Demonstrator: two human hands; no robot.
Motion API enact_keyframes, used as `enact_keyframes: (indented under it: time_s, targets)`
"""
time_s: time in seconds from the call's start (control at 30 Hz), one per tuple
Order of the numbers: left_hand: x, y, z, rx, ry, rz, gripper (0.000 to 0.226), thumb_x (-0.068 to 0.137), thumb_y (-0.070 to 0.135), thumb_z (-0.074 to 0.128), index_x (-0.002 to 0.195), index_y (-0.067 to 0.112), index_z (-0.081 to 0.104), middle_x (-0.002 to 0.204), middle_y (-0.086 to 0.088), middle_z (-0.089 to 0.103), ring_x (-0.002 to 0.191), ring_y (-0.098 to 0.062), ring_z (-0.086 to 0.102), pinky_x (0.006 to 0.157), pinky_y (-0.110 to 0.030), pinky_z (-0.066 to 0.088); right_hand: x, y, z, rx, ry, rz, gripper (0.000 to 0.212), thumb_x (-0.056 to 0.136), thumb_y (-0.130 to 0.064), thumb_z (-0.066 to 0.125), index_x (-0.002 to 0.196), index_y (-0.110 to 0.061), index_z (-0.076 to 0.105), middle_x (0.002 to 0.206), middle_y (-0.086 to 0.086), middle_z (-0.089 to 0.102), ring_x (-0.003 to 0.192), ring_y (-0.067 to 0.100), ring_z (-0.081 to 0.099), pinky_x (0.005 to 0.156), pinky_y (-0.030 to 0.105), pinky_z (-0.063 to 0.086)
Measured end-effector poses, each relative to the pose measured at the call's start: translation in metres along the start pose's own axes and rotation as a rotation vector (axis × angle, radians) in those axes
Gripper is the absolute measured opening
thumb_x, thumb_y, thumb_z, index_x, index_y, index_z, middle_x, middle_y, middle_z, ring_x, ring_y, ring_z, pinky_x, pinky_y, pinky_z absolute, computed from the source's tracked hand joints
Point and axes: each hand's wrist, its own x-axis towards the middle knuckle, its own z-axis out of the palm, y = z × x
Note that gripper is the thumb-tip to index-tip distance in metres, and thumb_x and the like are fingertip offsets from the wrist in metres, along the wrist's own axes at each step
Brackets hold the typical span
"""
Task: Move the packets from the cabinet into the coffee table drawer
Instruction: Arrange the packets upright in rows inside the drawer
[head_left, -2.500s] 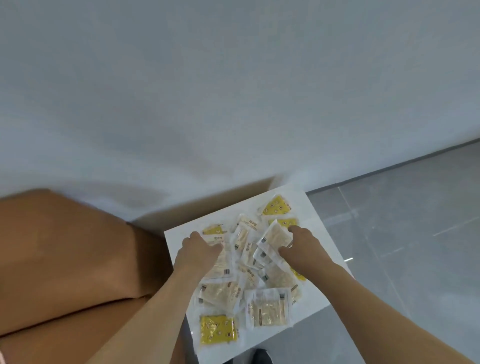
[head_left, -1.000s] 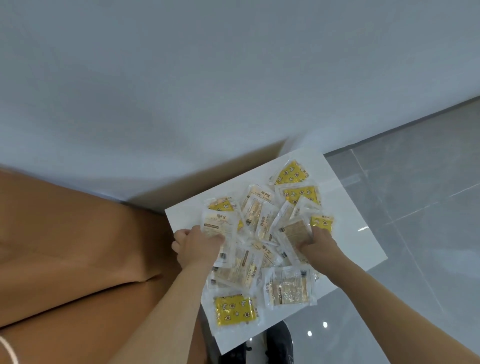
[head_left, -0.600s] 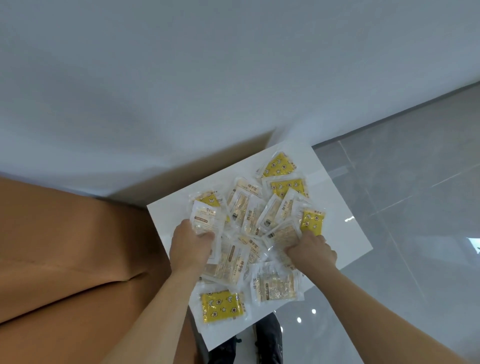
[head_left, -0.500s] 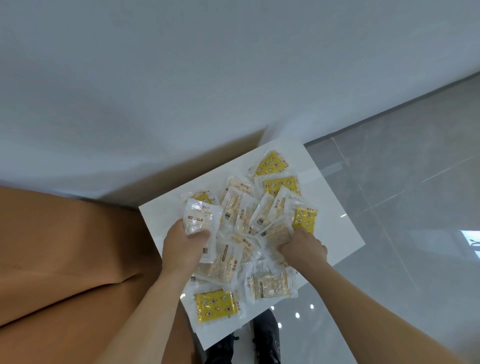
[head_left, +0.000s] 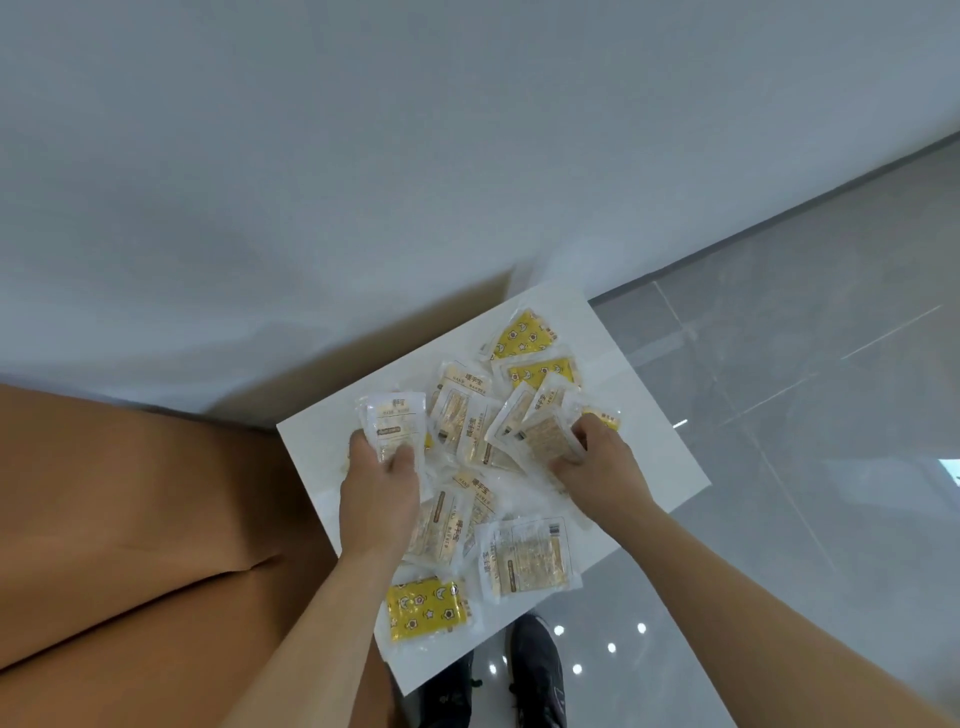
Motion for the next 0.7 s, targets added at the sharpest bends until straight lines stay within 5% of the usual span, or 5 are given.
enact_keyframes:
  time_s: [0.1,0.27,0.43,0.57,0.7]
  targets:
    - [-0.013,0.028,-0.018,-0.059,0.027,-0.036,0.024,0.1,0.024,0.049,0.121,0.028,0.038,0.118,0.007,0.057,0.094,-0.023,0.065,0.07,-0.041,0.059,-0.02,-0.022,-0.033,0.18,0.008,0.066,0.018,0.081,-0.014,0.06,0.084,-0.026,0.047,0.08,-0.001,0.058,0.064,0.016,0.057,0.045,0.027,0.046]
    - [-0.077,0.11,-0.071,-0.285,-0.003,-0.006,0.032,0.095,0.015,0.06,0.123,0.024,0.049,0.119,0.003,0.064,0.102,-0.022,0.066,0.081,-0.048,0.06,-0.085,-0.078,-0.118,0.74,-0.051,0.23,0.046,0.082,-0.009,0.073,0.117,-0.022,0.046,0.101,0.002,0.068,0.084,0.022,0.07,0.063,0.037,0.058]
    - [-0.172,0.198,-0.135,-0.258,-0.018,0.231,0.014,0.092,0.02,0.064,0.098,0.031,0.058,0.101,0.011,0.069,0.088,-0.007,0.067,0.056,-0.016,0.051,-0.176,-0.136,-0.205,1.132,-0.271,0.215,0.024,0.091,0.001,0.061,0.115,-0.002,0.062,0.094,0.013,0.075,0.082,0.029,0.074,0.06,0.043,0.059]
    - [-0.231,0.251,-0.177,-0.315,-0.015,0.351,0.013,0.092,0.021,0.063,0.098,0.031,0.059,0.1,0.012,0.069,0.088,-0.009,0.068,0.053,-0.017,0.052,-0.239,-0.167,-0.252,1.225,-0.392,0.118,0.028,0.096,-0.003,0.053,0.123,-0.008,0.055,0.111,0.017,0.071,0.096,0.036,0.07,0.066,0.053,0.057]
    - [-0.251,0.288,-0.202,-0.334,-0.026,0.445,0.013,0.092,0.019,0.06,0.1,0.03,0.057,0.101,0.007,0.067,0.086,-0.016,0.069,0.05,-0.027,0.054,-0.27,-0.19,-0.275,1.228,-0.356,0.0,0.032,0.095,-0.001,0.054,0.125,-0.011,0.055,0.113,0.016,0.07,0.096,0.036,0.07,0.064,0.05,0.058]
